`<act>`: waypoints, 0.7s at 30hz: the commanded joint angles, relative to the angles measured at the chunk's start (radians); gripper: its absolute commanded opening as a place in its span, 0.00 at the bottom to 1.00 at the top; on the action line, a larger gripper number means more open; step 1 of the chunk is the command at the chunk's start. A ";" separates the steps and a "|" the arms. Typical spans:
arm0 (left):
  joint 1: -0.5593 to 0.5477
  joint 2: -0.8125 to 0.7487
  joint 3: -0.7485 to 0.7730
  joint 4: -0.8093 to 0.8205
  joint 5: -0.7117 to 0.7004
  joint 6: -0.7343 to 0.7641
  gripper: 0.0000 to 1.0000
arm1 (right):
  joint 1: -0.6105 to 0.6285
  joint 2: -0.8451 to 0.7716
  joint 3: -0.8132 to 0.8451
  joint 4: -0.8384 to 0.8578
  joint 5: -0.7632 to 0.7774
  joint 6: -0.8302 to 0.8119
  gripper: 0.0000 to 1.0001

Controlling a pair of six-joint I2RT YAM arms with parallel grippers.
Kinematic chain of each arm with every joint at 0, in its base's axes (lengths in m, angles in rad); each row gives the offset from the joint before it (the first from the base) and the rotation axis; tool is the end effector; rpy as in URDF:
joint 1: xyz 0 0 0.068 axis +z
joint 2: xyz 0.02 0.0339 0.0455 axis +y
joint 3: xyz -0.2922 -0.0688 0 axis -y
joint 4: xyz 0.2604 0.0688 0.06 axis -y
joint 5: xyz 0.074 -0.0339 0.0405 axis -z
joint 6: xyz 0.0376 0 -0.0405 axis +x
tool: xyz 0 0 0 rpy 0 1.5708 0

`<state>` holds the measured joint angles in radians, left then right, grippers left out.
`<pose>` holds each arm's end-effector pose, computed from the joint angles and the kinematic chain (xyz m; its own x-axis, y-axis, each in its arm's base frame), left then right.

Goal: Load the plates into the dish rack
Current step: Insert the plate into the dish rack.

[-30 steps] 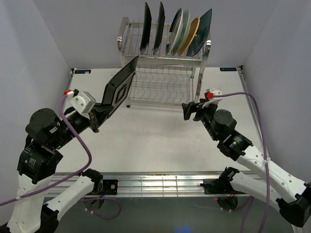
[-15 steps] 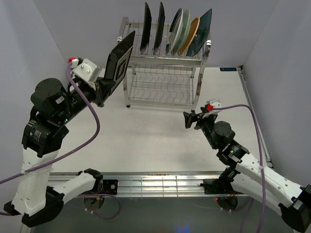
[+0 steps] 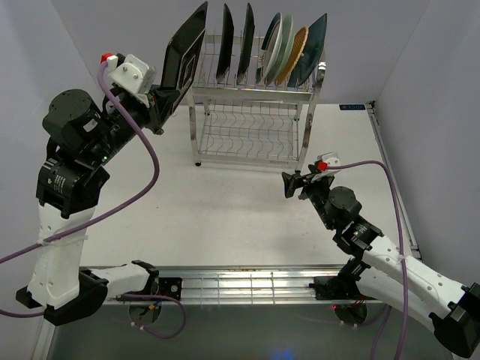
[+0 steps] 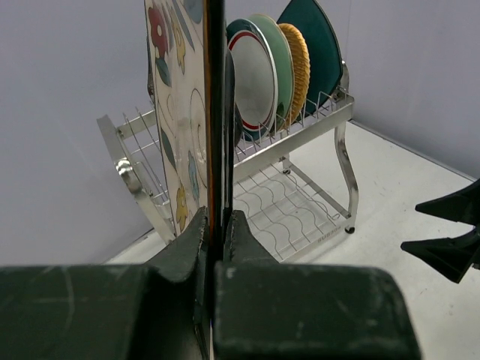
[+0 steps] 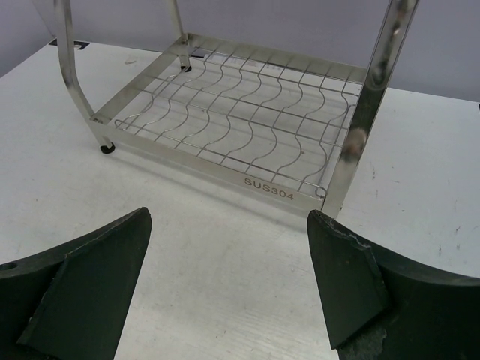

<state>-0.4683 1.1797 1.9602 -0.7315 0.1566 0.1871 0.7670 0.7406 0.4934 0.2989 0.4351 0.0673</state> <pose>0.1423 -0.0785 0.6149 0.1517 0.1292 -0.9799 0.5665 0.8011 0.1933 0.1402 0.1131 0.3107 0.0152 0.0993 -0.9949 -0.3280 0.9405 0.0889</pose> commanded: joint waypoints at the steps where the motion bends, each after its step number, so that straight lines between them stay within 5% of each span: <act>1: -0.001 0.007 0.089 0.237 -0.019 0.028 0.00 | 0.000 0.000 -0.003 0.069 0.002 -0.014 0.90; 21: 0.000 0.230 0.240 0.420 -0.200 -0.093 0.00 | -0.002 -0.003 -0.010 0.071 -0.019 -0.018 0.90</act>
<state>-0.4683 1.4521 2.1212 -0.5919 0.0036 0.1043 0.7670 0.7433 0.4923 0.3164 0.4160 0.0620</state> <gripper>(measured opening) 0.115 0.899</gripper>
